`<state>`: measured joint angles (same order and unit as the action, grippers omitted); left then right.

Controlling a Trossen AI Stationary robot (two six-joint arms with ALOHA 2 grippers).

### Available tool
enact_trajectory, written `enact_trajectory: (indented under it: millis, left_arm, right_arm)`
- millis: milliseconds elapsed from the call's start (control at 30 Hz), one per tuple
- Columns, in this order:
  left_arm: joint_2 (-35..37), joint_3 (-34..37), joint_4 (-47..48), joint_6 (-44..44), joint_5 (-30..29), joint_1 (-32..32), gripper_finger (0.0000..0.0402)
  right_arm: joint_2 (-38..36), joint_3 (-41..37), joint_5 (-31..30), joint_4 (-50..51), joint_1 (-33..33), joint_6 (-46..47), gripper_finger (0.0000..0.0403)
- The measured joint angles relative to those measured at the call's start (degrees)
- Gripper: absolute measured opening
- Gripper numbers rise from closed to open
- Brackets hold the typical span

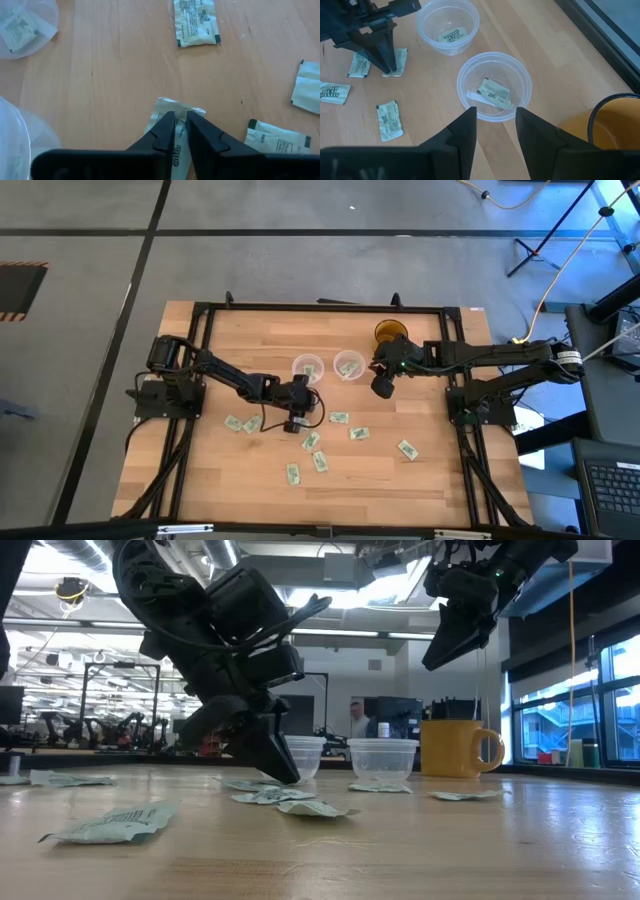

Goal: Pick and place Stevia / Truvia into bins
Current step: Put the stevia packet into the left transparent container

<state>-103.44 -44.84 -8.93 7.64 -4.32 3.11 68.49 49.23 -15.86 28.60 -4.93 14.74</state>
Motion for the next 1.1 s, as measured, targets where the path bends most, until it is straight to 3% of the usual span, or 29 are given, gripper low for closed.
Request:
enact_trajectory:
  millis: [167,467,733,1100]
  left_arm:
    - [0.0,0.0,0.5,-1.1,0.9,-0.4,0.0055]
    - [0.1,-0.1,2.9,-4.3,3.2,-1.4,0.0004]
    - [0.7,-0.7,3.0,-2.4,4.9,-1.0,0.0002]
    - [5.0,-4.3,10.1,-0.7,6.0,-0.9,0.0002]
  right_arm:
    - [0.0,0.0,0.0,0.0,0.0,0.0,0.0139]
    - [0.0,0.0,0.0,0.0,0.0,0.0,0.0139]
    - [0.0,0.0,0.0,0.0,0.0,0.0,0.0139]
    - [0.0,0.0,0.0,0.6,0.0,-0.2,0.0139]
